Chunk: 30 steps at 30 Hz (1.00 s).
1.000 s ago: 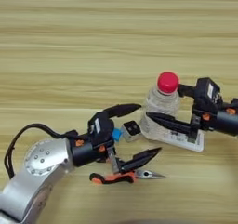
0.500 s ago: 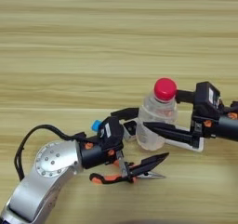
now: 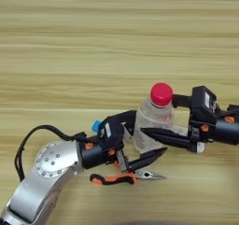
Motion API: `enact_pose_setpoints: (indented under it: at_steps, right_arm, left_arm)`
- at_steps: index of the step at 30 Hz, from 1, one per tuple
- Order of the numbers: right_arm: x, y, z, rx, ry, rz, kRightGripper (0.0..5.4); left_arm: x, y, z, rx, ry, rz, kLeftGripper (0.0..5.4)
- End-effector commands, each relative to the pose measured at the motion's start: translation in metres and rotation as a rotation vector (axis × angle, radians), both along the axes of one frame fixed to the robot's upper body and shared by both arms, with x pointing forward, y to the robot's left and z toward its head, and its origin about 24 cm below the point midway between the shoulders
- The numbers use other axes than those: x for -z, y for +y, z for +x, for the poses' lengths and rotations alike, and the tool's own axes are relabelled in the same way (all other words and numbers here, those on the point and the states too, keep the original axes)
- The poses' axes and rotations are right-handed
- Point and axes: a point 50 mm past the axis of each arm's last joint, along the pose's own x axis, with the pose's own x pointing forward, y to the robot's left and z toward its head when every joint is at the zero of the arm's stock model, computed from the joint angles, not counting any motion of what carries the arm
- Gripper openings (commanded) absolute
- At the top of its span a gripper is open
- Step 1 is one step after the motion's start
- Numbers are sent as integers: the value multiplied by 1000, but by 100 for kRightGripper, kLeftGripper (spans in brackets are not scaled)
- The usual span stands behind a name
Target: Move the objects on the table
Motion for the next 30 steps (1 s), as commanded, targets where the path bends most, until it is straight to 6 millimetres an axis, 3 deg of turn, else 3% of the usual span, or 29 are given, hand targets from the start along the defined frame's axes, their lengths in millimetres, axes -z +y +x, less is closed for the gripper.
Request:
enact_pose_setpoints:
  at_steps: [1,8,20,21,30]
  right_arm:
    - [-5,-2,-2,-12,-49,-7,318]
    - [-4,-3,-2,-17,-45,-14,318]
    - [-2,-2,-3,-25,-42,-12,318]
    - [-2,-2,-4,-26,-41,-11,354]
    - [-3,1,-6,-37,-48,15,461]
  left_arm:
    - [0,1,2,-5,-8,2,378]
    - [1,2,2,-4,-9,-3,330]
    - [0,3,3,-18,-23,-9,318]
    - [0,3,4,-21,-25,-7,318]
    - [-2,6,11,-59,-49,-14,302]
